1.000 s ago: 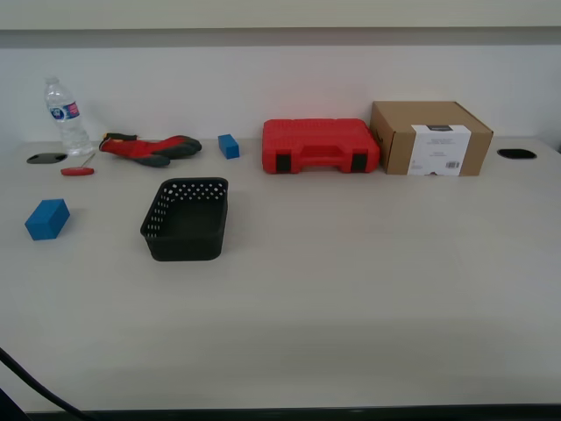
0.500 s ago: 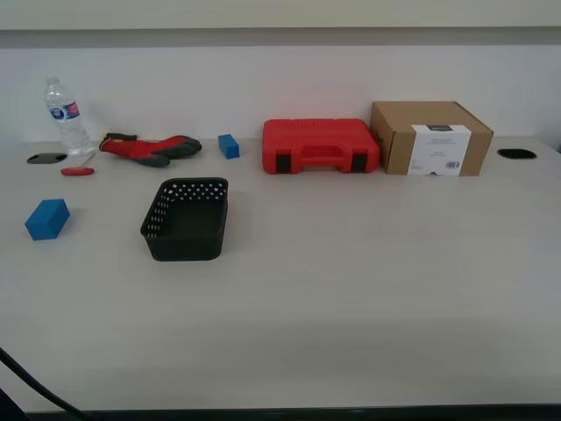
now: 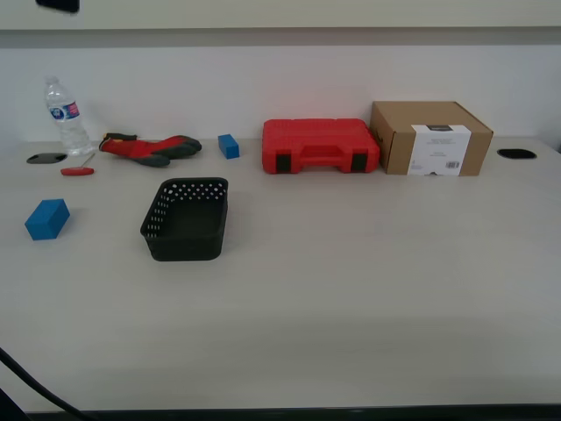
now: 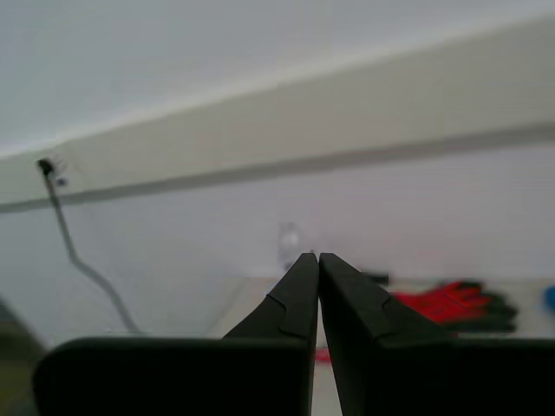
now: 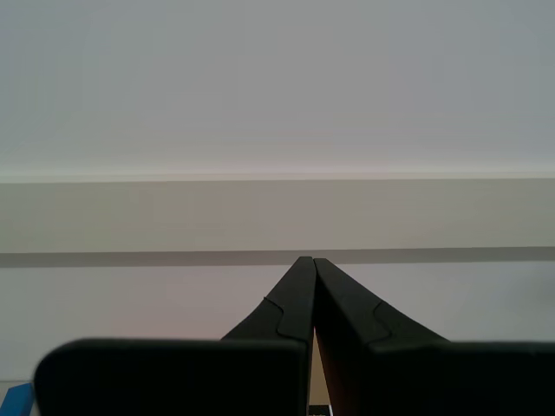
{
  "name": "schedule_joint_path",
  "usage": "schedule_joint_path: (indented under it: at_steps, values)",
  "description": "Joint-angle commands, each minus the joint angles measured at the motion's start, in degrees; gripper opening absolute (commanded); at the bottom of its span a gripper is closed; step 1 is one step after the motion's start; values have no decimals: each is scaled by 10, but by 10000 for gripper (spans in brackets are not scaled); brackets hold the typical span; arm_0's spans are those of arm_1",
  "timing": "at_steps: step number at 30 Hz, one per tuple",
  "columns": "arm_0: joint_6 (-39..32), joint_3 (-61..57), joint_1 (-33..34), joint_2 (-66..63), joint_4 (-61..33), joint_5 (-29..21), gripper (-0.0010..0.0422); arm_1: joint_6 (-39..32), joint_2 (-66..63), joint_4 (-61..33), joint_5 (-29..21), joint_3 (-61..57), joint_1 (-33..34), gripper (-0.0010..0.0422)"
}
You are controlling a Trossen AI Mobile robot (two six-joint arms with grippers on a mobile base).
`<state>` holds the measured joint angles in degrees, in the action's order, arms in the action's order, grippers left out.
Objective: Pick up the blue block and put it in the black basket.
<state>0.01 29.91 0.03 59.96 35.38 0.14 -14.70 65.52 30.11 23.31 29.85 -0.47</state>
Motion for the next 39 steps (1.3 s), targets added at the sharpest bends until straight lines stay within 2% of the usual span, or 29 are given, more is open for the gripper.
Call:
schedule_joint_path:
  at_steps: [1, 9, 16, 21, 24, 27, 30, 32, 35, 39]
  values:
    - [0, 0, 0, 0, 1, 0, 0, -20, 61, -22, 17, 0, -18, 0]
    - [0, 0, 0, 0, 1, 0, 0, -21, 300, -20, 17, 16, -102, 0]
    - [0, 0, 0, 0, 1, 0, 0, -25, 415, 11, 13, 43, -153, 0]
    - [0, 0, 0, 0, 1, 0, 0, -25, 471, 12, -32, 87, -200, 0]
    - [0, 0, 0, 0, 1, 0, 0, -25, 497, -49, -79, 123, -226, 0]
    - [0, 0, 0, 0, 1, 0, 0, -23, 515, -96, -104, 158, -234, 0]
    - [0, 0, 0, 0, 1, 0, 0, -22, 523, -118, -165, 183, -235, 2]
    - [0, 0, 0, 0, 1, 0, 0, -8, 523, -142, -197, 207, -235, 16]
    - [0, 0, 0, 0, 1, 0, 0, -8, 523, -151, -197, 234, -235, 55]
    - [0, 0, 0, 0, 1, 0, 0, -9, 528, -185, -192, 270, -236, 140]
